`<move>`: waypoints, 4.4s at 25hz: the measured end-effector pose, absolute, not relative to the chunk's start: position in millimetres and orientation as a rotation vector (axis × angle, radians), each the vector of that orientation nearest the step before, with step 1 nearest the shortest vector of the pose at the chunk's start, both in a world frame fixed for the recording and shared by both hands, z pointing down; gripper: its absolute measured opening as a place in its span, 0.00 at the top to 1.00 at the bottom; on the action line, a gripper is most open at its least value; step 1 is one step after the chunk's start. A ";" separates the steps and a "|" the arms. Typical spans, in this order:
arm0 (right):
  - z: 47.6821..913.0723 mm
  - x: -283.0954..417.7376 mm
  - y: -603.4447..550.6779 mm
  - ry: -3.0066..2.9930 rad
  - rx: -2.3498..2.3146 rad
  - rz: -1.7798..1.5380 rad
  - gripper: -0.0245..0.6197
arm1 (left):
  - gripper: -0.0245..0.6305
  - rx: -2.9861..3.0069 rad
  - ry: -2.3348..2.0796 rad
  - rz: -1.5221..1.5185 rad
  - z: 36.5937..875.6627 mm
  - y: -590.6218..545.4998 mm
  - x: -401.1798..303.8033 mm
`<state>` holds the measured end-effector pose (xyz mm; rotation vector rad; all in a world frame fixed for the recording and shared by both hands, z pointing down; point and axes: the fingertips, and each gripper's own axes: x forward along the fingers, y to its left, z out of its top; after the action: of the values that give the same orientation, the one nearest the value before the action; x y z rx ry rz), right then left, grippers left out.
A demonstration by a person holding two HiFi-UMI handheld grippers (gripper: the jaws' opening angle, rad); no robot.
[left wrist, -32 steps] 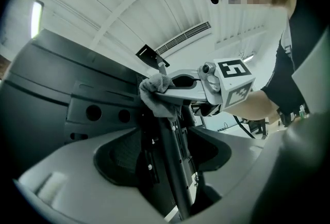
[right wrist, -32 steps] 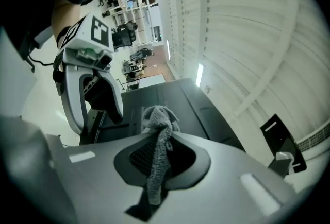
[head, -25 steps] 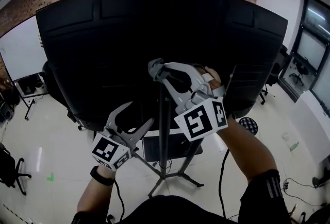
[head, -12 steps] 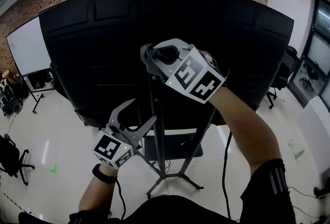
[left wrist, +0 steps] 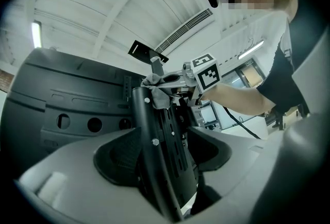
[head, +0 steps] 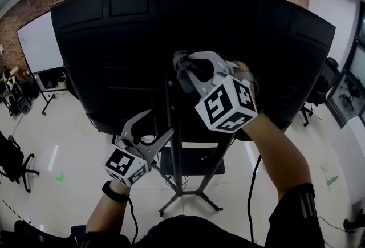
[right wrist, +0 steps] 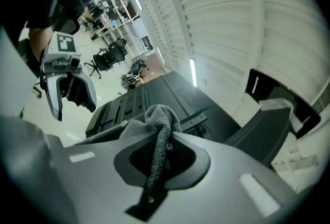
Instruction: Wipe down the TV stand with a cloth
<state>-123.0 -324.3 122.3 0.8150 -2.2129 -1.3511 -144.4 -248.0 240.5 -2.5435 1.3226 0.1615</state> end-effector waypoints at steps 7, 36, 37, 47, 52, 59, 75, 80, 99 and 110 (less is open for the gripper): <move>120.1 -133.9 -291.7 -1.930 0.827 -1.752 0.93 | 0.50 -2.519 1.383 0.159 246.3 -245.0 -145.4; 253.9 -162.9 -279.8 -2.123 0.609 -1.664 0.93 | 0.50 -2.584 1.552 0.039 334.3 -228.9 -148.5; 256.8 -163.0 -280.0 -2.137 0.617 -1.640 0.93 | 0.50 -2.597 1.545 0.042 337.3 -228.6 -149.3; 292.0 -163.7 -282.4 -2.105 0.724 -1.490 0.93 | 0.50 -2.742 1.426 0.036 364.5 -212.2 -159.6; 336.6 -161.0 -288.2 -2.061 0.710 -1.418 0.93 | 0.50 -2.793 1.337 -0.015 382.1 -198.7 -163.2; 380.4 -163.4 -289.0 -2.167 0.717 -1.238 0.93 | 0.50 -2.875 1.283 -0.066 418.4 -191.2 -153.9; 523.1 -162.2 -285.6 -2.241 0.594 -1.107 0.93 | 0.49 -2.965 1.426 -0.157 543.9 -228.8 -163.5; 577.8 -161.4 -286.5 -2.248 0.568 -1.010 0.93 | 0.49 -3.010 1.402 -0.226 594.5 -237.9 -156.4; 748.8 -158.9 -287.1 -2.243 0.503 -0.767 0.93 | 0.48 -3.213 1.465 -0.355 760.8 -246.8 -148.4; 865.3 -160.2 -287.1 -2.208 0.450 -0.655 0.93 | 0.47 -3.280 1.482 -0.519 866.3 -251.9 -150.0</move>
<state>-160.2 -287.1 865.3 0.4498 -2.2084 -0.6551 -150.0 -251.9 866.3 -3.2799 1.4819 -0.5186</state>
